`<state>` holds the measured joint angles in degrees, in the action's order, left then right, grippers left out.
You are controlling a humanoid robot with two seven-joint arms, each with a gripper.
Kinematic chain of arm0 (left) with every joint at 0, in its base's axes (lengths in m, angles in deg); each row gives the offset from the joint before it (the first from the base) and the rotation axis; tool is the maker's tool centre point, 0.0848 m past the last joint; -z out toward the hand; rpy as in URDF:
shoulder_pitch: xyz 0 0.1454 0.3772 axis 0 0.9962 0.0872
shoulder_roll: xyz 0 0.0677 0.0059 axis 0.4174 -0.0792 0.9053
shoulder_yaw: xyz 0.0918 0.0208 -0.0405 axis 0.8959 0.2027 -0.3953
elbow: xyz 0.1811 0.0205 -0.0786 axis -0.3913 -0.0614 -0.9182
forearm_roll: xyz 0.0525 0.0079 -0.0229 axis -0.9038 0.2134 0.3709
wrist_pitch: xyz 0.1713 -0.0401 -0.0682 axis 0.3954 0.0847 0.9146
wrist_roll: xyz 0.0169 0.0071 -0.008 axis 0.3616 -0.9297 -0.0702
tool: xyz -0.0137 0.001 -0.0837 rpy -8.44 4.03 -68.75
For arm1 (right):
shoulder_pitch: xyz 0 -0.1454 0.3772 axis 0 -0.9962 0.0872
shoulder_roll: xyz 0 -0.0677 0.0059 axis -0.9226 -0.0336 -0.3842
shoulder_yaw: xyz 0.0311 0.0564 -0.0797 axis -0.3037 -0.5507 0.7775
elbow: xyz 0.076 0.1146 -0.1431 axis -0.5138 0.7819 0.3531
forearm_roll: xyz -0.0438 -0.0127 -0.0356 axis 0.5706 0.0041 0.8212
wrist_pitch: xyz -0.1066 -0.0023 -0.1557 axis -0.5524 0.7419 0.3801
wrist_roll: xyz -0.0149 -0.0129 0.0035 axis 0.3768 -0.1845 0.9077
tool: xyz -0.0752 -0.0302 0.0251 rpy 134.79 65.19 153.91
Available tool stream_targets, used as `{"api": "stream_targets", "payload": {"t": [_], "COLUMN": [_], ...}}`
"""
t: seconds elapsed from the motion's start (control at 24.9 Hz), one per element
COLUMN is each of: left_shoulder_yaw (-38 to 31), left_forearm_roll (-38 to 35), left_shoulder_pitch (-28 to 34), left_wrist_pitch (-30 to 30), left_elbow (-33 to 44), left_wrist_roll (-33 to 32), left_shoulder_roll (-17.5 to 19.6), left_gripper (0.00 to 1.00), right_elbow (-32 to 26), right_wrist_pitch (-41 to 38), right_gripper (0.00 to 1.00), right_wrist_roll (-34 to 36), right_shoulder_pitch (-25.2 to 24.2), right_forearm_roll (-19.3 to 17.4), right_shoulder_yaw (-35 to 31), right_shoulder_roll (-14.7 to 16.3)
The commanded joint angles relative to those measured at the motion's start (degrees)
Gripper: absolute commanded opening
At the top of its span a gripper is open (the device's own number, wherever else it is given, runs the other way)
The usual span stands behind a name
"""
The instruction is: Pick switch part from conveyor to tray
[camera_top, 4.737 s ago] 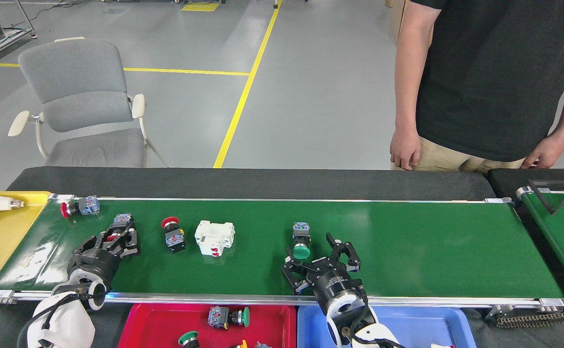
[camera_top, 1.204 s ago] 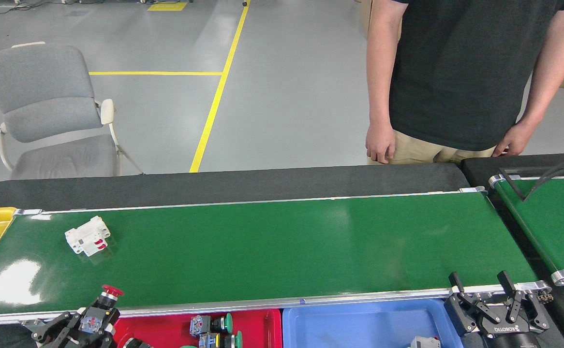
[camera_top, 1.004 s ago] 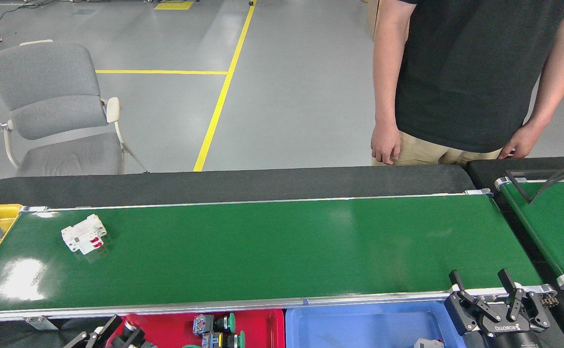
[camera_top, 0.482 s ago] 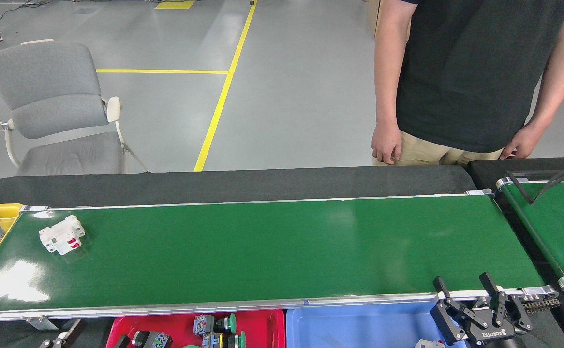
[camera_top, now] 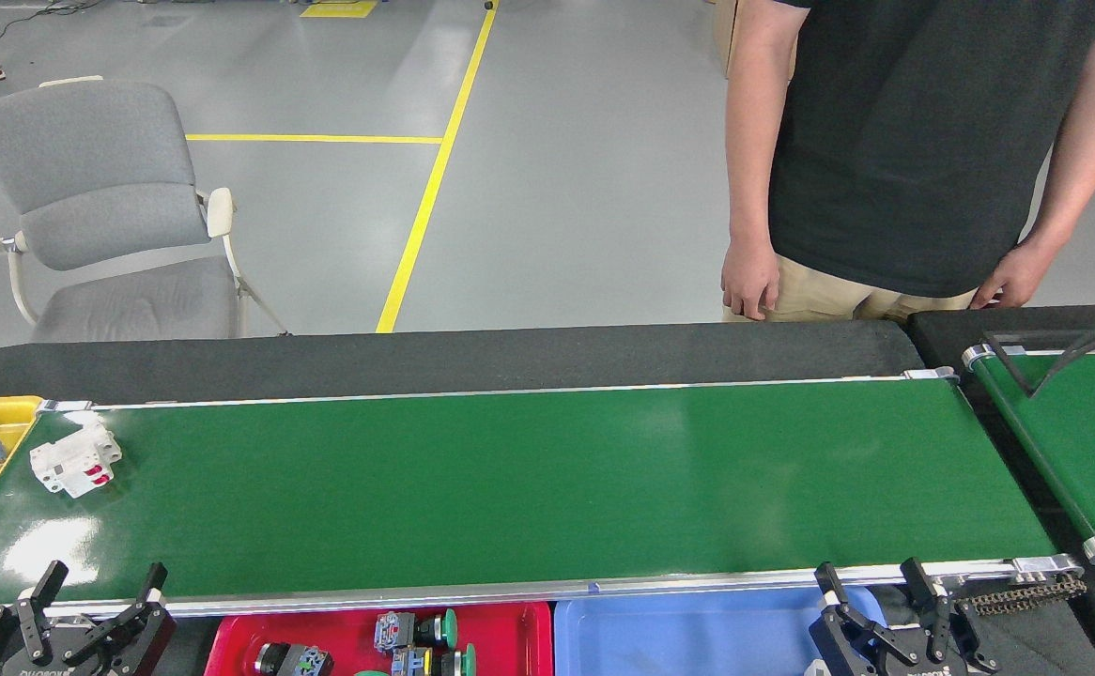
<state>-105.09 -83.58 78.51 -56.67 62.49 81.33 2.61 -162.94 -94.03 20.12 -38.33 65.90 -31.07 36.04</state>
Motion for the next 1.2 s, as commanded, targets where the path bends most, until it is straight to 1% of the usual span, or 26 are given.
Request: {"api": "stream_targets", "payload": {"t": [0.0, 0.16, 0.24, 0.32, 0.36, 0.44, 0.52, 0.68, 0.76, 0.8, 0.88, 0.92, 1.08, 1.16], "left_shoulder_yaw": [-0.8, -2.6, -2.5, -2.0, -2.1, -2.3, -2.4, -2.6, -3.4, -4.7, -7.2, -7.3, -7.5, -7.3], "left_forearm_roll": [0.1, 0.5, 1.3, 2.7, 2.9, 3.1, 3.2, 3.4, 3.9, 4.0, 3.8, 3.6, 3.7, 3.8], "left_shoulder_pitch": [-0.8, -5.4, -5.5, -4.9, -4.4, -3.3, -1.5, -0.5, -0.2, -0.3, 0.0, 0.4, 2.1, 2.0], "left_wrist_pitch": [0.3, 0.2, 0.0, -1.1, -3.5, -5.8, -6.4, -6.6, -5.4, -4.3, -0.1, 0.6, 0.6, 0.5], "left_elbow": [-0.3, -6.7, -7.4, -7.2, -6.7, -4.3, -2.5, -2.2, -2.3, -2.2, -1.8, -1.8, -1.7, -0.9], "left_wrist_roll": [0.1, 0.1, 0.1, 0.1, 0.1, 0.1, 0.1, 0.1, 0.2, 0.2, 0.3, 0.3, 0.5, 0.5], "left_shoulder_roll": [0.9, 2.7, 4.1, 4.7, 4.5, 4.0, 3.8, 3.7, 3.1, 1.6, -1.8, -2.3, -2.7, -2.4], "left_gripper": [1.00, 1.00, 1.00, 1.00, 1.00, 1.00, 1.00, 1.00, 1.00, 1.00, 1.00, 1.00, 1.00, 1.00], "right_elbow": [-0.8, -0.8, -0.8, -0.8, -0.8, -0.8, -0.8, -0.9, -0.9, -0.9, -0.9, -0.9, -0.9, -0.9], "right_wrist_pitch": [0.2, 0.0, 0.0, 0.1, 0.2, 0.4, 0.5, 0.5, 0.5, 0.5, 0.5, 0.5, 0.8, 0.8], "right_gripper": [1.00, 1.00, 1.00, 1.00, 1.00, 1.00, 1.00, 1.00, 1.00, 1.00, 1.00, 1.00, 1.00, 1.00], "right_wrist_roll": [0.1, 0.1, 0.1, 0.1, 0.1, 0.1, 0.1, 0.1, 0.1, 0.0, 0.0, 0.0, -0.1, -0.2], "right_shoulder_pitch": [0.2, 0.2, 0.1, -0.1, -0.4, -0.5, -0.6, -0.7, -0.7, -0.7, -0.7, -0.7, -1.1, -1.1], "right_forearm_roll": [-0.1, -0.1, -0.1, -0.1, -0.1, -0.1, -0.1, -0.1, -0.1, -0.1, -0.1, 0.0, 0.3, 0.3], "right_shoulder_yaw": [-0.2, -0.2, -0.3, -0.3, -0.4, -0.5, -0.5, -0.5, -0.5, -0.5, -0.5, -0.5, -0.6, -1.3], "right_shoulder_roll": [1.0, 1.4, 1.4, 1.4, 1.5, 1.7, 1.7, 1.7, 1.7, 1.7, 1.7, 1.7, 1.8, 2.7]}}
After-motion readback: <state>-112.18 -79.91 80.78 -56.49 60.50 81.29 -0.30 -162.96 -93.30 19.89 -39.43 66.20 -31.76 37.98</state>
